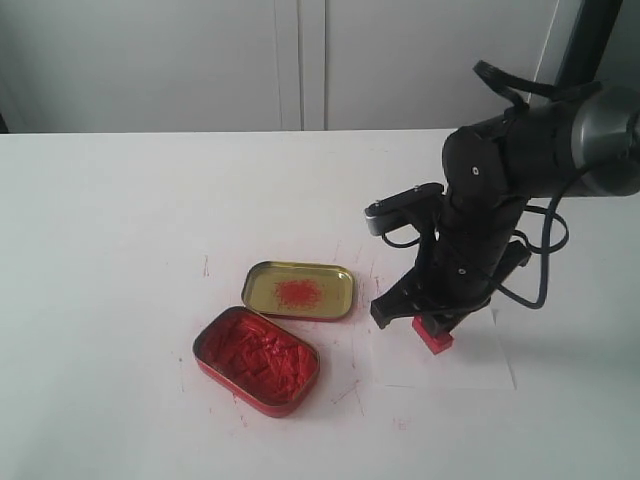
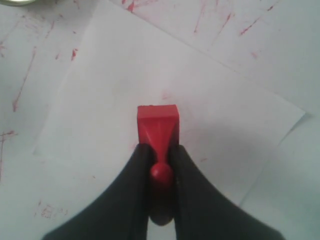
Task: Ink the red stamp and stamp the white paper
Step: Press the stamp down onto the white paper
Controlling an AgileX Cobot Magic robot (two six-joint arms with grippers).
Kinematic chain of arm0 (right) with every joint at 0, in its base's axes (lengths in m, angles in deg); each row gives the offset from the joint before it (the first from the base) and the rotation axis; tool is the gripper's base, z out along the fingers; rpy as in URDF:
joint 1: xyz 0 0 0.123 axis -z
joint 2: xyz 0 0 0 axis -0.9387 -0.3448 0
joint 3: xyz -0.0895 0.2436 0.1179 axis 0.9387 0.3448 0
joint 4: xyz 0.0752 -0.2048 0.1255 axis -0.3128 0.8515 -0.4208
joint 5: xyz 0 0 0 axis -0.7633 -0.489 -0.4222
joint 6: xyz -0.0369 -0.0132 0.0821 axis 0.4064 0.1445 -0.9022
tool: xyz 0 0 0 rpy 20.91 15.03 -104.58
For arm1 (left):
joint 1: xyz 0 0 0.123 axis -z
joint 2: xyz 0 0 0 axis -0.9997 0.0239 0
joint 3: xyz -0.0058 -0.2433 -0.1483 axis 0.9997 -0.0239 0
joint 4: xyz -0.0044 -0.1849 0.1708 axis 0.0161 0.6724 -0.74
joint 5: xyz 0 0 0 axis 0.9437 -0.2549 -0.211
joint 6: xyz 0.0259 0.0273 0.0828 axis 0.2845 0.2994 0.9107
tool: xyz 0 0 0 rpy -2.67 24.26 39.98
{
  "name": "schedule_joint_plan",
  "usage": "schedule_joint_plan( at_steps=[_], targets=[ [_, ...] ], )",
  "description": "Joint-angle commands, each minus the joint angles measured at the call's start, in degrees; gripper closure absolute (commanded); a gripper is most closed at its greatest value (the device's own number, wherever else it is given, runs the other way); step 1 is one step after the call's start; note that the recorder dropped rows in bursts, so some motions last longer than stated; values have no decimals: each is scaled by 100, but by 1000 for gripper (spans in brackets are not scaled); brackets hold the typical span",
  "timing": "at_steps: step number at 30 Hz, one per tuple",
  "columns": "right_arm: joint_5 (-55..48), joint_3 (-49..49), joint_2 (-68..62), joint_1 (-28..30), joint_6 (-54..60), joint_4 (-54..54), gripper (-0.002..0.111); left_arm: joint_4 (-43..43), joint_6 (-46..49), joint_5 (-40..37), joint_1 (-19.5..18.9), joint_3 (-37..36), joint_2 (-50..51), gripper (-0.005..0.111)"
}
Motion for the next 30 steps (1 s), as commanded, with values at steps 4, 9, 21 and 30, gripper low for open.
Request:
schedule_joint_plan(
  at_steps=[4,9,21,30],
  targets=[
    [147,15,-326,16,-32,46,108,8,-14,21,-15,-15,-22,107],
    [93,15,-766,16,-32,46,108,8,-14,21,-15,-15,-22,107],
    [67,29,-1176,16,-32,46,108,8,-14,21,-15,-15,-22,107],
    [151,29,-1327,16,-32,38,108,8,-14,21,-15,-15,-22,107]
  ],
)
